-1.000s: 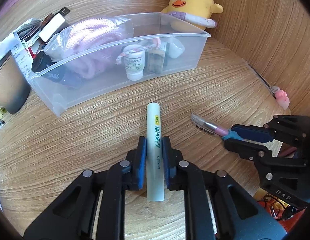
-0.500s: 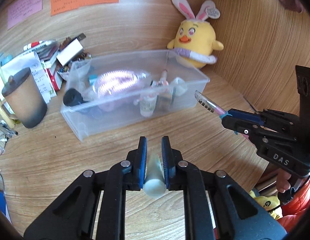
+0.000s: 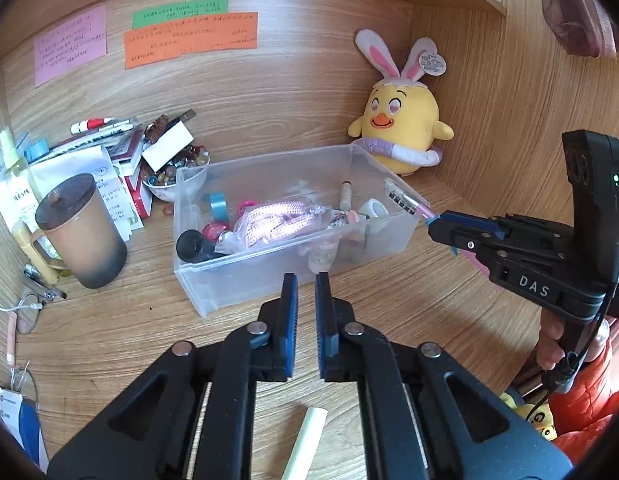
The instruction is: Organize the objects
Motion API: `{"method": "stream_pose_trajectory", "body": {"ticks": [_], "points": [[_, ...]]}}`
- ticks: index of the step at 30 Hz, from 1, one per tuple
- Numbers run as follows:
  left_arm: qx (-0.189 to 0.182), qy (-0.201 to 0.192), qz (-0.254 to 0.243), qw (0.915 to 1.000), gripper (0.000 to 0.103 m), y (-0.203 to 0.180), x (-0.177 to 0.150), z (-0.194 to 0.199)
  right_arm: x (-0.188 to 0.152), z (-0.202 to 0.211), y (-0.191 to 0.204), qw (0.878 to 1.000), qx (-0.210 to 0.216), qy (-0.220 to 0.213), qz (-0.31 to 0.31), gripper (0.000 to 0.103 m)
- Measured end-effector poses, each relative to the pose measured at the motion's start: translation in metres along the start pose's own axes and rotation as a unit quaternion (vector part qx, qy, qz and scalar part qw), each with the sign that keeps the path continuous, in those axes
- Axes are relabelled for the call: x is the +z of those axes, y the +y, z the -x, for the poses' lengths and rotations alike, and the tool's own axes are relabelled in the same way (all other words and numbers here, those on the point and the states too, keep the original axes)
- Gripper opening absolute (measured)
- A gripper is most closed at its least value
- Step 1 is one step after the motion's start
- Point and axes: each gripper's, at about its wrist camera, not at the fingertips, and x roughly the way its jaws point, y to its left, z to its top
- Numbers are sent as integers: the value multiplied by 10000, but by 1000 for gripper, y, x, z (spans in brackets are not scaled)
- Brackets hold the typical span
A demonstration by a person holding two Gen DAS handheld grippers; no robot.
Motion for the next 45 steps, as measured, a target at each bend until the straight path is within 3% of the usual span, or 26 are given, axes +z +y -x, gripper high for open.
{"method": "stream_pose_trajectory", "body": {"ticks": [3,8,14,19,21,23,25,33,41,45], "points": [[56,191,0,9998,15,6,-9,-4,1,-6,0,10000,42,55,-32,16],[10,633,145,9979,43,20,-37,-7,5,-11,-4,10000,-3,70,-36,16],[69,1242,200,9920,43,30,-80,-14,26,-19,-9,9999,-138,-20,93,16],[43,1367,285,9902,45,33,-99,-14,44,-37,-6,9996,-225,14,195,16],[92,1286,204,9915,35,30,-102,-12,50,-44,-4,9995,-221,56,208,16],[139,1257,137,9919,19,27,-103,-11,54,-53,-3,9994,-244,114,232,16],[201,1207,123,9924,15,27,-104,-11,57,-61,-2,9993,-208,194,226,16],[439,919,289,9944,15,41,-90,-4,62,-89,-6,9980,-65,570,264,16],[292,287,790,9960,15,71,-39,19,63,-112,0,9946,32,921,482,16],[403,-7,825,9958,15,76,-10,23,60,-123,2,9925,86,1093,546,16]]}}
